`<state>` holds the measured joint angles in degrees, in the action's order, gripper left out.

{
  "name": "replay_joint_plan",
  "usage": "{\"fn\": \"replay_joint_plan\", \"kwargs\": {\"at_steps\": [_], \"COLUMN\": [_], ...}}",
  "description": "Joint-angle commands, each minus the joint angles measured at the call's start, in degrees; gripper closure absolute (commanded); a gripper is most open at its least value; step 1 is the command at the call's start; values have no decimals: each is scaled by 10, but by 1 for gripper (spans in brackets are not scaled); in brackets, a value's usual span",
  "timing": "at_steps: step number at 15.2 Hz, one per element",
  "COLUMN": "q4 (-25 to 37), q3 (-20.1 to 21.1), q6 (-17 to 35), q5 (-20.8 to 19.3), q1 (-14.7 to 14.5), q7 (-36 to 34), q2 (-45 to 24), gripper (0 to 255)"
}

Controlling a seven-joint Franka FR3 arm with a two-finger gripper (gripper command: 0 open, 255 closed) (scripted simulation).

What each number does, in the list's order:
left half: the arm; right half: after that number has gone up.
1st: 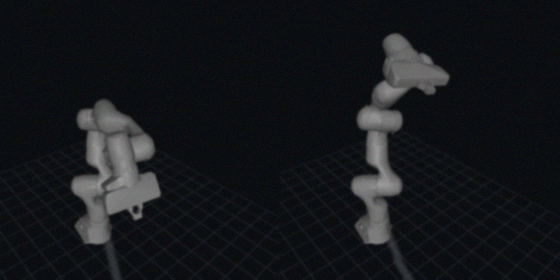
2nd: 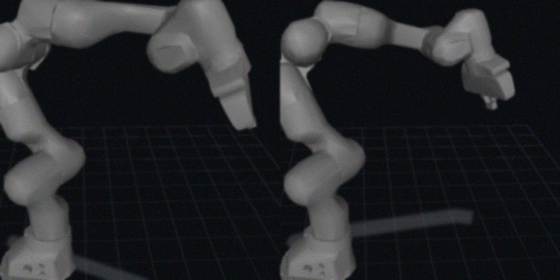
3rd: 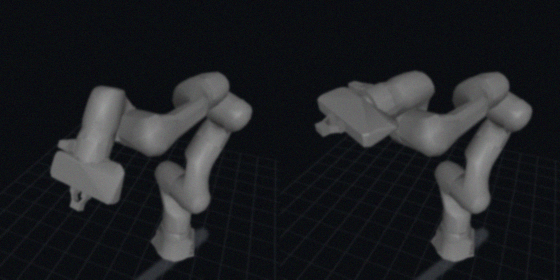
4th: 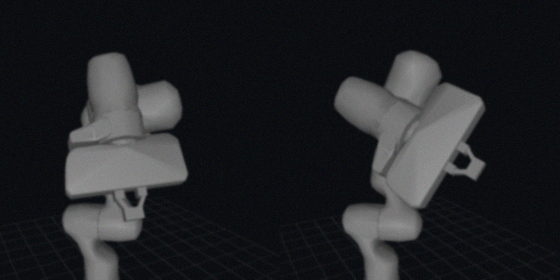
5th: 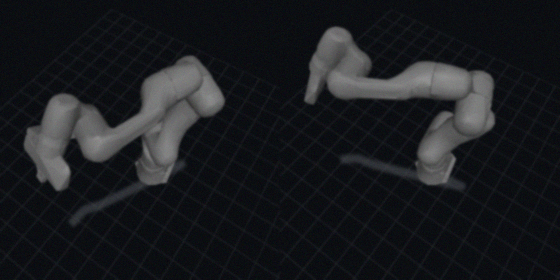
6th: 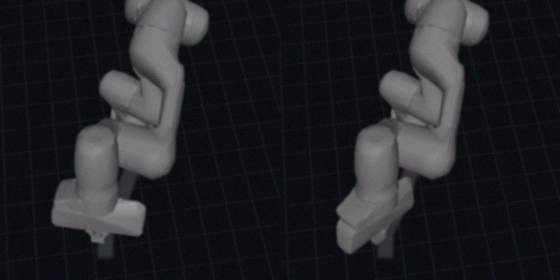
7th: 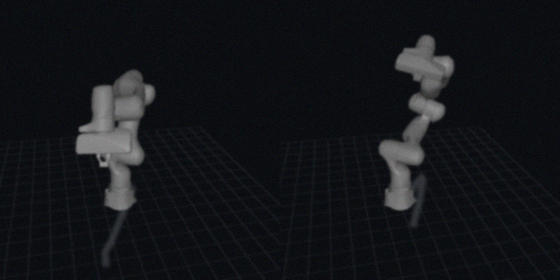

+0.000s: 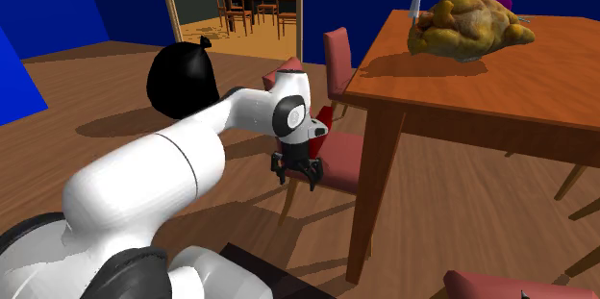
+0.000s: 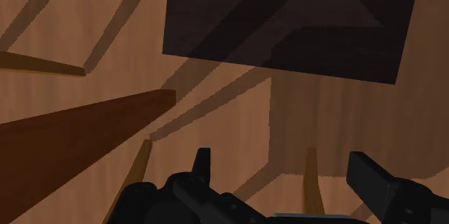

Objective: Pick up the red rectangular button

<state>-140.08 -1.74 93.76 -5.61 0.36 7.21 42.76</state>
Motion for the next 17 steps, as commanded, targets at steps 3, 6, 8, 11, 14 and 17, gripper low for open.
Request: {"fn": "replay_joint_plan", "kwargs": {"at_steps": [3, 6, 8, 11, 14, 17], "q4": [37, 97, 140, 210, 286, 369], "q3": [3, 8, 11, 14, 18, 21], "q6": [11, 20, 23, 22, 14, -1], "q5": [6, 15, 20, 26, 32, 37], "q1": [-3, -7, -10, -13, -15, -18], "q7": [-6, -14, -18, -24, -30, -35], "q2": [-47, -116, -161, -228, -294, -362], "gripper": [0, 0, 0, 0, 0, 0]}}
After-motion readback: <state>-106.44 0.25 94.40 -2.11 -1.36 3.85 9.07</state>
